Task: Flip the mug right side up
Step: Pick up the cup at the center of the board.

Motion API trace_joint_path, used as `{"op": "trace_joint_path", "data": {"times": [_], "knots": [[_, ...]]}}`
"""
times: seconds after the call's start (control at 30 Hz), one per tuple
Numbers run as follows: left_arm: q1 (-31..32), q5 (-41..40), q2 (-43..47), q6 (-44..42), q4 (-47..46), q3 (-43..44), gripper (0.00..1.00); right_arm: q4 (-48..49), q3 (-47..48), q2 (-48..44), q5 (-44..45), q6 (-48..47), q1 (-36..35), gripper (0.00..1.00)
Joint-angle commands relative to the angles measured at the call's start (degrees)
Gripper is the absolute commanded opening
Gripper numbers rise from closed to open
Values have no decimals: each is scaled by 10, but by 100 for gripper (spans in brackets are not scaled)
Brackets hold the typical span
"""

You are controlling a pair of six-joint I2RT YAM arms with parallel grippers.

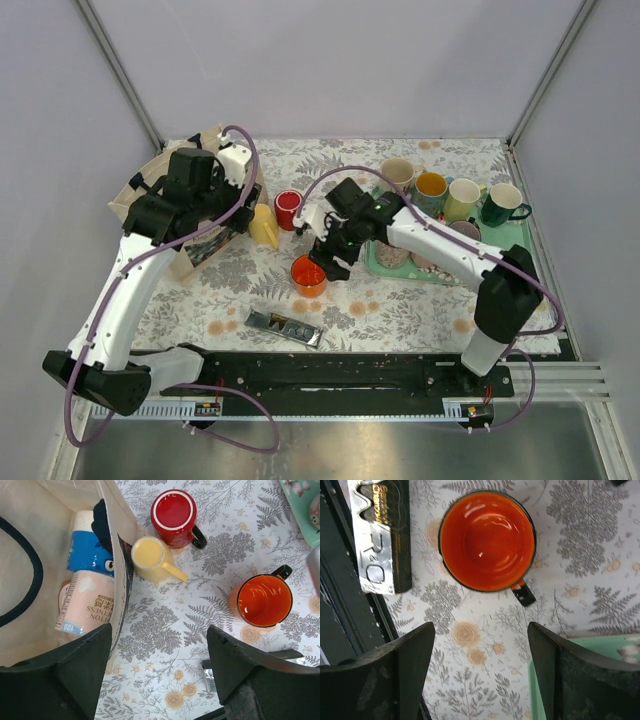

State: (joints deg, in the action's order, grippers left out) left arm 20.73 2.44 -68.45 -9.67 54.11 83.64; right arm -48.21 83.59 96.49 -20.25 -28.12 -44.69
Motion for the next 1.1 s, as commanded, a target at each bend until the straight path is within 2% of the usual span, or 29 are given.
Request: {"op": "trace_joint_path", "data": {"times": [0.0, 0.2, 0.33, 0.57, 0.73, 0.9, 1.0, 1.07], "knots": [[-17, -12, 21, -15, -13, -8, 80, 42, 52, 26, 1, 74, -41, 83], [-38, -22, 28, -56, -22, -2, 80, 53, 84, 79, -8, 126, -60, 82], [-46, -63, 26, -82, -24, 6, 80, 63, 104, 117, -14, 155, -69, 81], [-53, -42, 24, -76, -21, 3, 80, 82, 141, 179, -33, 206, -74, 79], [-53, -41, 21, -77, -18, 2, 80, 90, 158, 220, -10, 235, -80, 75], [-53, -34, 24, -76, -14, -2, 80, 104, 162, 244, 33, 261, -85, 61], [-53, -31, 25, -76, -15, -7, 80, 107, 156, 238, 36, 258, -86, 44], [-53, -28, 22, -75, -14, -5, 80, 104, 151, 230, 36, 248, -85, 28]]}}
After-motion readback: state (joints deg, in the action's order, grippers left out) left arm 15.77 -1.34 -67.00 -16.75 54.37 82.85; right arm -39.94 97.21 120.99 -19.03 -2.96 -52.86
